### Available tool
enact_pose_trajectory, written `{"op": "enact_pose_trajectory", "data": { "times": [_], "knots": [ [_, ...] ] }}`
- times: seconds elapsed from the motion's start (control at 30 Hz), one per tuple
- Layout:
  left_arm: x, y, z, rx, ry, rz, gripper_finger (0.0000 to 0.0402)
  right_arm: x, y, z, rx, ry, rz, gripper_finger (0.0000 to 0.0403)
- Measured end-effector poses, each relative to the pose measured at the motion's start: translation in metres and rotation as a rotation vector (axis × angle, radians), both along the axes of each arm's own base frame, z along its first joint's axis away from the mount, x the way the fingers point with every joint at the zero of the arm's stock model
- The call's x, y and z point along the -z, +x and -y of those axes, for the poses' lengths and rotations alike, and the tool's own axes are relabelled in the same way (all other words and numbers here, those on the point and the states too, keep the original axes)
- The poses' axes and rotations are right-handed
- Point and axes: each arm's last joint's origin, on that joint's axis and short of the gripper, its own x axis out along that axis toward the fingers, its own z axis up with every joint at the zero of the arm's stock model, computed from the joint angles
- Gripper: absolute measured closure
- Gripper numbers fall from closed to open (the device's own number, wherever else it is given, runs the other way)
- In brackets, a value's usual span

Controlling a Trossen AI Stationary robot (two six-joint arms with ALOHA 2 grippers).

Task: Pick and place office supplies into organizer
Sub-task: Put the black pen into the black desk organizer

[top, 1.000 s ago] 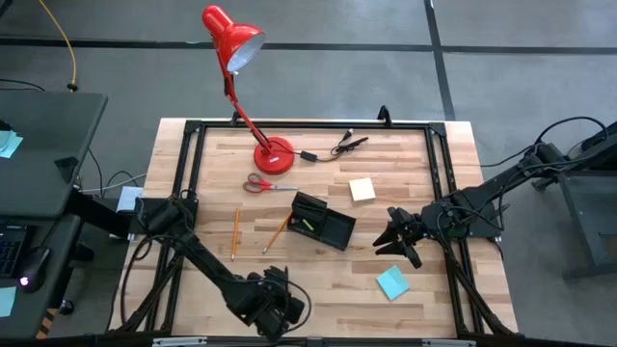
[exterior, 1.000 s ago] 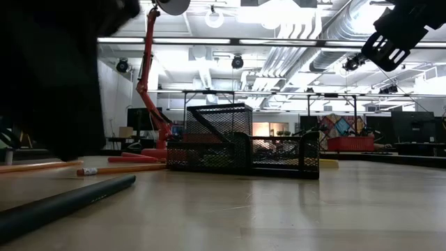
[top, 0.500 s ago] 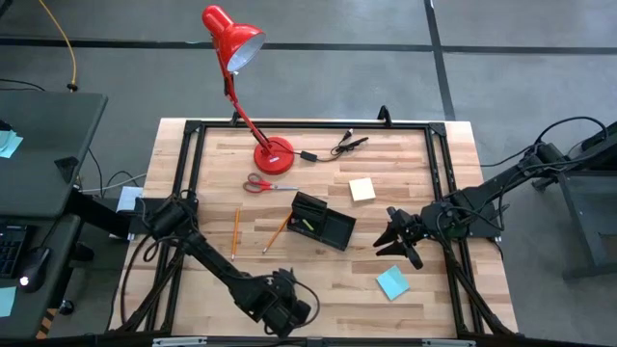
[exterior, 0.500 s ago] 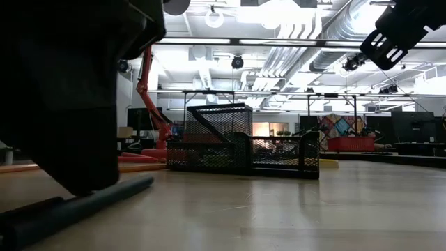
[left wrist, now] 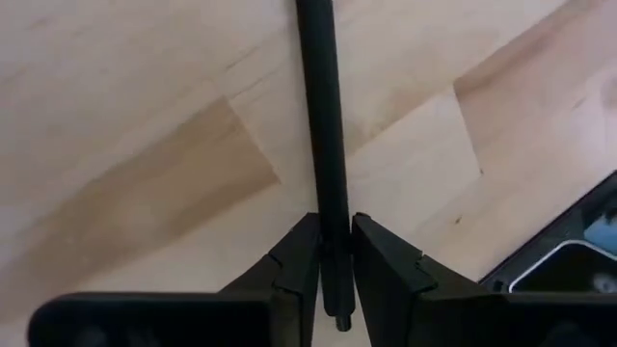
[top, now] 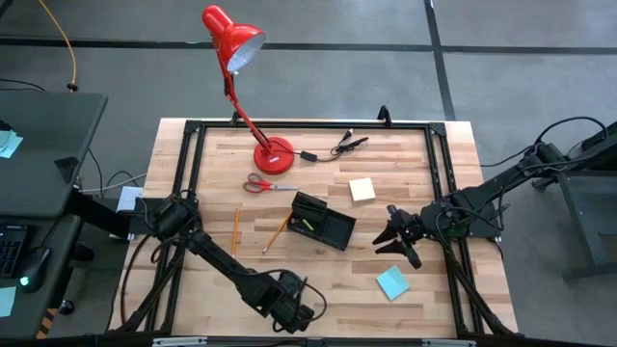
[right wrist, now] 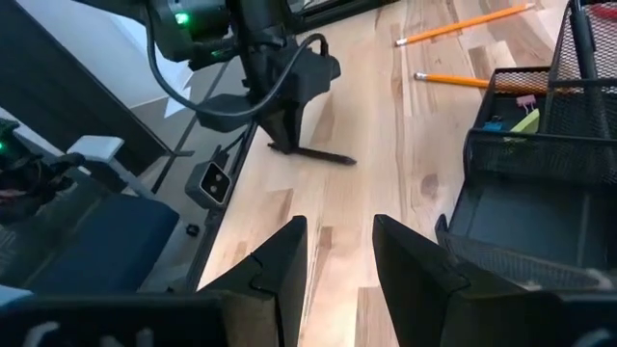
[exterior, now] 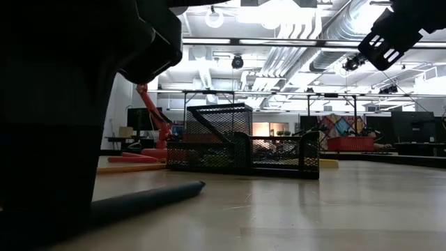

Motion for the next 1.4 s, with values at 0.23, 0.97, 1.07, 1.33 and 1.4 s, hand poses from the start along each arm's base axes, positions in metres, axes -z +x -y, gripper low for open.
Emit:
{"op": "enact_pose_trajectory", "data": {
  "times": [0.23,0.97,1.07,1.33,1.4],
  "knots": [
    [-0.002,-0.003,-0.011,0.145,0.026,-0.087,0.0346,0.000,0.000,0.000,0.002,0.000,-0.005,0.0286],
    [-0.021,-0.021,-0.033,0.203,0.243,-0.196,0.0391,0.001,0.000,0.001,0.021,-0.013,-0.009,0.0286],
    [-0.028,-0.027,-0.037,0.199,0.291,-0.216,0.0400,0.002,0.000,0.001,0.032,-0.024,-0.012,0.0286],
    [-0.033,-0.029,-0.039,0.200,0.305,-0.221,0.0401,0.003,-0.001,0.002,0.026,-0.046,-0.011,0.0286],
    [-0.034,-0.029,-0.038,0.201,0.299,-0.215,0.0401,0.003,-0.001,0.002,0.026,-0.046,-0.011,0.0286]
  ]
}}
